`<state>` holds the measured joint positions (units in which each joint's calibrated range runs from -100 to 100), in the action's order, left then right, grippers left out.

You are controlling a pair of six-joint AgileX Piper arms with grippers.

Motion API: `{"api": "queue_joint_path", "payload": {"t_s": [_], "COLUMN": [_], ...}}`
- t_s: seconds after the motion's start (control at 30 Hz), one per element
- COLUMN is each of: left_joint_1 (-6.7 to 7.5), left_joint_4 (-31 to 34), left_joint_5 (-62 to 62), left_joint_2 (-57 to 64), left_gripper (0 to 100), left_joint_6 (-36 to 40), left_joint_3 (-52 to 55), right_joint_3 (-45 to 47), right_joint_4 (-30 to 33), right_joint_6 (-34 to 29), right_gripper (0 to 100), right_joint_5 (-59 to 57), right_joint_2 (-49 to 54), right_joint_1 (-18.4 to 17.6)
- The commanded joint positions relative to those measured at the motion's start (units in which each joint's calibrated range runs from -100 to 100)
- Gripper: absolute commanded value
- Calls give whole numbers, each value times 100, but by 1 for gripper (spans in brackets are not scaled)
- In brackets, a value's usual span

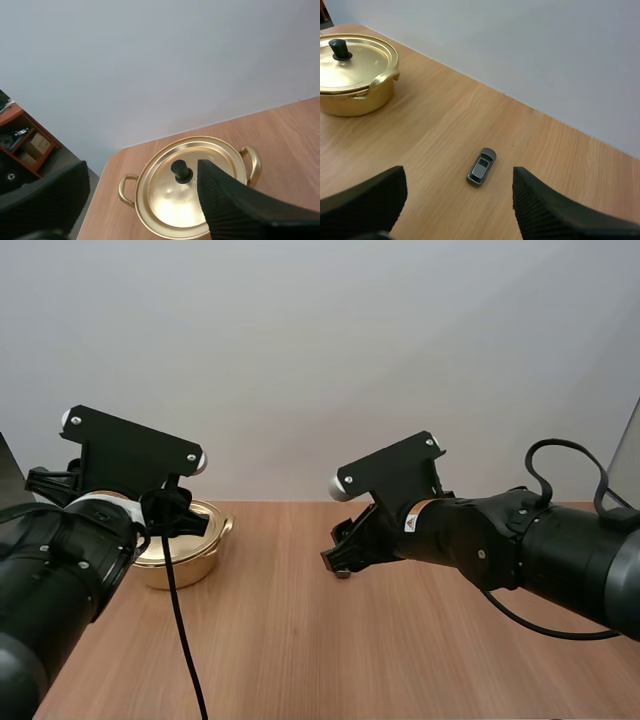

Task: Open the pot, put the car inside, and close it

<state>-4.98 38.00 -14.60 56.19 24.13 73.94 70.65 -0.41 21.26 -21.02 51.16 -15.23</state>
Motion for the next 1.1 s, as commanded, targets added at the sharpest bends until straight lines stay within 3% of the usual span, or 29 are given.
{"api": "queue_joint_path", "payload": {"t_s": [0.0,0.27,0.57,0.87,1.07], "left_joint_1": [-2,-2,-10,-390,-453], "left_joint_4": [-5,-5,-5,-459,-459], "left_joint_5": [-153,725,1818,1949,2596], "left_joint_2": [-445,-1592,-2098,-2960,-3697], "left_gripper": [100,100,100,100,100], "left_joint_6": [111,564,564,564,537], "left_joint_3": [-1,-1,-294,-913,-931], "right_joint_3": [-2,-2,-2,-2,-2], "right_joint_4": [-4,41,41,41,41], "right_joint_6": [0,0,11,11,11], "right_gripper": [100,100,100,100,100], "right_joint_5": [-81,-916,-2086,-2175,-2175], "right_joint_2": [4,4,-194,-630,-681], "right_joint_1": [2,2,181,558,730]}}
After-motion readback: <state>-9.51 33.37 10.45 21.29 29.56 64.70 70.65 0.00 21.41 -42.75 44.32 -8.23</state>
